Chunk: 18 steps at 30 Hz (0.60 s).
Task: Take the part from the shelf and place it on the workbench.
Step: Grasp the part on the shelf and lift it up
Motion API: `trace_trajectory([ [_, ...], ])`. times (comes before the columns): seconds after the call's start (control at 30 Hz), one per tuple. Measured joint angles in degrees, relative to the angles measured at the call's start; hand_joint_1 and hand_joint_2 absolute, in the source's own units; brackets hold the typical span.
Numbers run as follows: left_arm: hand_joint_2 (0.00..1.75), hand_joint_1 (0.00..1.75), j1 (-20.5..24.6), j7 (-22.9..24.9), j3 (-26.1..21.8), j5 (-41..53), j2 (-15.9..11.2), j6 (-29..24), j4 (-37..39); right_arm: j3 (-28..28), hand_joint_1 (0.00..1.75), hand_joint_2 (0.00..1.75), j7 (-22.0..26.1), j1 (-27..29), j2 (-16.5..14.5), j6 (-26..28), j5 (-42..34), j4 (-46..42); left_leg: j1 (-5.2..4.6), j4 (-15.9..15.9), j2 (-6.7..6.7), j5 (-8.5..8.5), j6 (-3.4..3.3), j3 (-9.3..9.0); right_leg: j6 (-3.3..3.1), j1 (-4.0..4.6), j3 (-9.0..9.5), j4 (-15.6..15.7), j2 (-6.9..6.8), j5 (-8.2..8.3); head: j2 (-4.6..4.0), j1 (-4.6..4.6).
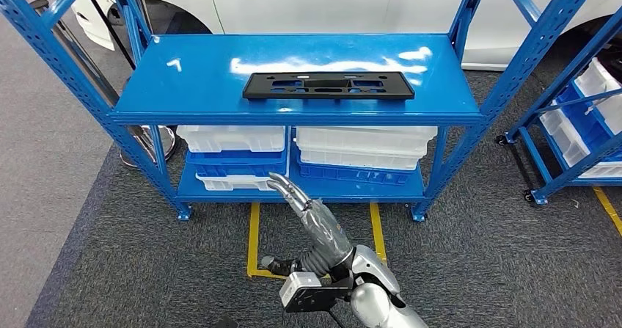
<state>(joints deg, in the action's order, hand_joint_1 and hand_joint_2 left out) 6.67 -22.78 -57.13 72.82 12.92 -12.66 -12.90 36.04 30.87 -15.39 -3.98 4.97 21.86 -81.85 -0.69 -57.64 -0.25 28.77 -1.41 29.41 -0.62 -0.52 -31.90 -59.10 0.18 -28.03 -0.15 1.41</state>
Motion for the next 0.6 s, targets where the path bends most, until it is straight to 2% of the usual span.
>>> trace_trajectory([
  [0.13,0.00,0.00,0.13,0.00,0.02,0.11,0.00,0.05,0.02,2.31,0.00,1.75,-0.08,-0.31,0.49,0.61,-0.39,-0.07,-0.15,-0.20,-0.04,-0.01,-0.28,0.27,0.44,-0.07,-0.08,0.15,0.01,0.22,0.00,-0.01],
  [0.2,0.00,0.00,0.20,-0.27,0.07,0.24,0.01,0.48,0.03,2.79,0.00,1.75,-0.28,-0.34,0.65,0.78,-0.76,-0.07,0.11,0.62,0.02,-0.54,-0.87,0.01,0.86,-0.01,-0.03,0.22,0.00,0.20,0.00,0.00],
  [0.23,0.00,0.00,0.24,-0.52,0.12,0.34,0.02,0.92,0.07,2.93,0.00,1.75,-0.39,-0.37,0.75,0.78,-0.91,-0.06,0.29,1.16,0.10,-0.88,-1.23,-0.19,1.05,0.05,-0.41,-0.58,0.00,-0.36,0.00,0.02],
  [0.27,0.00,0.00,0.28,-0.86,0.18,0.45,0.02,1.51,0.11,3.02,0.00,1.75,-0.50,-0.40,0.89,0.75,-1.05,-0.05,0.46,1.64,0.17,-1.19,-1.54,-0.37,1.19,0.08,-1.35,-2.49,-0.01,-1.46,0.00,0.03],
  [0.33,0.00,0.00,0.27,-1.77,0.27,0.54,0.01,2.98,0.20,3.16,0.00,1.75,-0.98,-0.41,1.32,0.29,-1.50,0.07,0.47,1.84,0.24,-1.35,-1.80,-0.41,1.42,-0.04,-5.04,-9.41,-0.02,-4.60,0.00,0.03],
  [0.37,0.00,0.00,0.24,-2.26,0.31,0.53,0.01,3.76,0.21,3.22,0.00,1.31,-1.48,-0.40,1.61,-0.29,-1.88,0.18,0.43,1.78,0.23,-1.29,-1.84,-0.38,1.53,-0.13,-6.99,-12.82,-0.03,-5.61,0.00,0.02],
  [0.4,0.00,0.00,0.18,-2.71,0.36,0.53,0.00,4.49,0.22,3.27,0.00,0.87,-2.08,-0.40,1.91,-1.05,-2.36,0.34,0.40,1.68,0.21,-1.19,-1.84,-0.39,1.64,-0.23,-8.34,-14.87,-0.03,-5.68,0.00,0.03],
  [0.43,0.00,0.00,0.12,-3.08,0.41,0.52,0.00,5.09,0.22,3.30,0.00,0.87,-2.71,-0.45,2.21,-1.92,-2.92,0.53,0.41,1.51,0.15,-1.01,-1.81,-0.44,1.71,-0.32,-8.70,-14.83,-0.05,-4.57,0.00,0.03],
  [0.47,0.00,0.00,0.06,-3.35,0.47,0.50,0.00,5.55,0.22,3.31,0.00,0.87,-3.29,-0.57,2.46,-2.75,-3.49,0.71,0.44,1.27,0.08,-0.75,-1.71,-0.53,1.74,-0.40,-8.04,-12.80,-0.06,-2.59,0.00,0.03],
  [0.5,0.00,0.00,0.00,-3.53,0.52,0.48,0.00,5.85,0.22,3.32,0.00,1.31,-3.72,-0.76,2.66,-3.45,-4.04,0.89,0.48,0.92,0.01,-0.37,-1.52,-0.65,1.71,-0.48,-6.62,-9.15,-0.09,-0.27,0.00,0.03],
  [0.53,0.00,0.00,-0.05,-3.66,0.55,0.41,0.00,6.04,0.23,3.33,0.00,1.75,-4.07,-1.03,2.85,-4.02,-4.55,1.06,0.45,0.55,-0.04,0.04,-1.25,-0.58,1.62,-0.43,-5.16,-5.85,-0.10,1.31,0.00,0.04],
  [0.57,0.00,0.00,-0.08,-3.73,0.57,0.31,-0.01,6.12,0.23,3.33,0.00,1.75,-4.29,-1.32,2.97,-4.39,-4.98,1.17,0.41,0.12,-0.07,0.42,-0.92,-0.45,1.41,-0.37,-4.04,-3.22,-0.07,2.10,0.00,0.04],
  [0.6,0.00,0.00,-0.11,-3.78,0.58,0.20,-0.02,6.13,0.24,3.34,0.00,1.75,-4.50,-1.53,3.09,-4.62,-5.35,1.27,0.36,-0.22,-0.07,0.68,-0.59,-0.27,1.18,-0.26,-3.47,-1.71,-0.02,2.24,0.00,0.04],
])
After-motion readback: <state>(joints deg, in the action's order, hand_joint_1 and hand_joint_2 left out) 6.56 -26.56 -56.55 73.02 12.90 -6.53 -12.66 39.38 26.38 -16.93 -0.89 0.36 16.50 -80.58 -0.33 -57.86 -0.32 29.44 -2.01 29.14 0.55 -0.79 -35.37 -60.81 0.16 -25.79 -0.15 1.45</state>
